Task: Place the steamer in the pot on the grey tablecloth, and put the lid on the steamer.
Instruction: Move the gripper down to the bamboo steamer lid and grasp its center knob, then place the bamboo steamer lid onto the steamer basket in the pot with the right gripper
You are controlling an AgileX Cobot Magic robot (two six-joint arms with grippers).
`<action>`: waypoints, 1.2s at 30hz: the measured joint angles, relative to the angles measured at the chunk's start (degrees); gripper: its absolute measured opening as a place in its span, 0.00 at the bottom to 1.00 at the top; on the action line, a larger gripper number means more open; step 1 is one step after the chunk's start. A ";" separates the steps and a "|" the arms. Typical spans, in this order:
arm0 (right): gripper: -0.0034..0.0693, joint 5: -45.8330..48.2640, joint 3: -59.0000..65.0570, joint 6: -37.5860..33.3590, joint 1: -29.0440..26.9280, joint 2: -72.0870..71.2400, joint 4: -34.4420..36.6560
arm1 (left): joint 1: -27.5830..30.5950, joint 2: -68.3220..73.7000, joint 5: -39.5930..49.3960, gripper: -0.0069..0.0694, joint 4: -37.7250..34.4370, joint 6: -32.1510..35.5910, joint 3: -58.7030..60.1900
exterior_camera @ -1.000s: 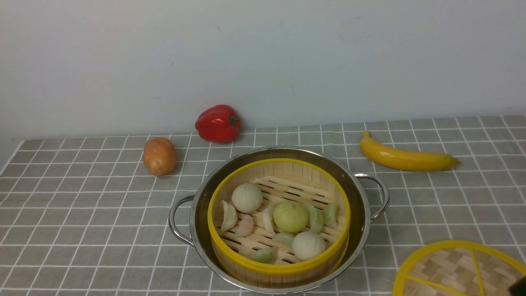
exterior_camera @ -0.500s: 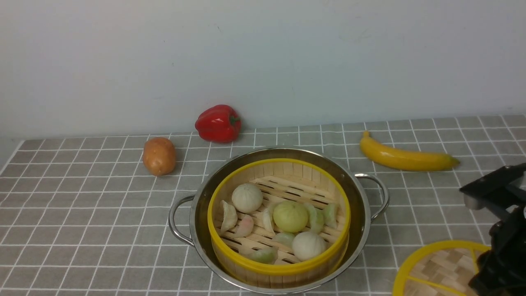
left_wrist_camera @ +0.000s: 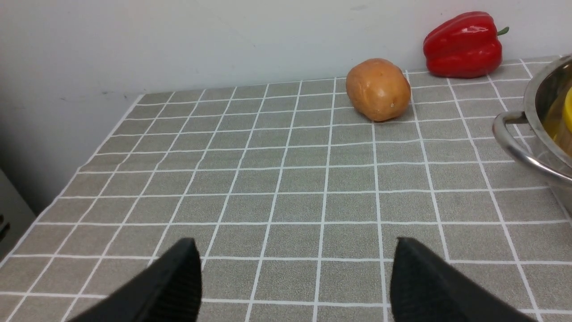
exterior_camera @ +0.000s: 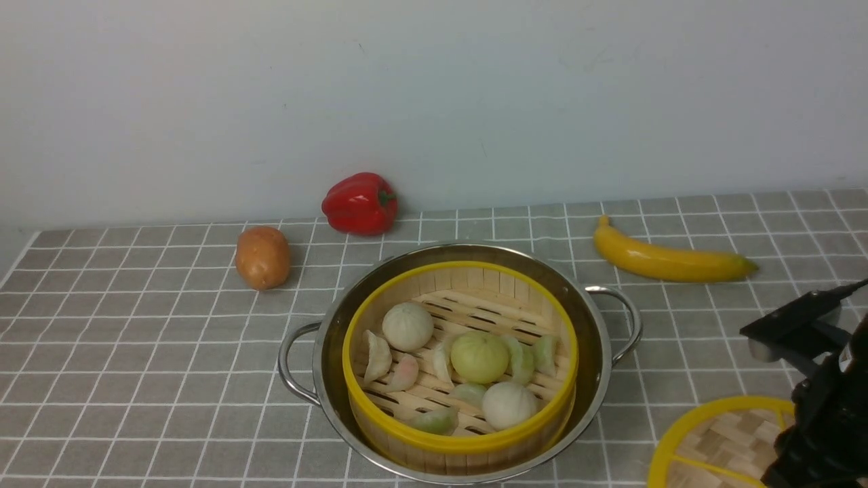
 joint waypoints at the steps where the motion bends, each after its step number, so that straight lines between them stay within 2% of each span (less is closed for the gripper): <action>1: 0.38 0.00 0.00 0.00 0.00 0.17 0.00 | 0.00 0.00 0.00 0.78 0.00 0.00 0.00; 6: 0.36 0.08 0.00 0.41 0.00 0.23 0.00 | 0.00 0.00 0.00 0.78 0.04 0.00 0.00; 9: 0.27 0.72 0.00 0.67 0.00 0.23 0.13 | 0.00 0.00 0.00 0.78 0.04 0.00 0.00; 11: 0.25 0.84 0.00 0.67 0.00 0.23 0.13 | 0.00 0.00 0.00 0.78 0.04 0.00 0.00; 18: 0.25 1.44 -0.05 0.83 0.00 0.23 -0.03 | 0.00 0.00 0.00 0.78 0.04 0.00 0.00; 23: 0.25 6.15 -1.41 0.83 0.00 0.23 -0.28 | 0.00 0.00 0.00 0.78 0.04 0.00 0.00; 29: 0.25 10.42 -7.61 0.83 0.00 0.23 -0.28 | 0.00 0.00 0.00 0.78 0.04 0.00 0.00; 36: 0.25 10.62 -14.11 0.83 0.00 -0.53 -0.23 | 0.00 0.00 0.00 0.78 0.04 0.00 0.00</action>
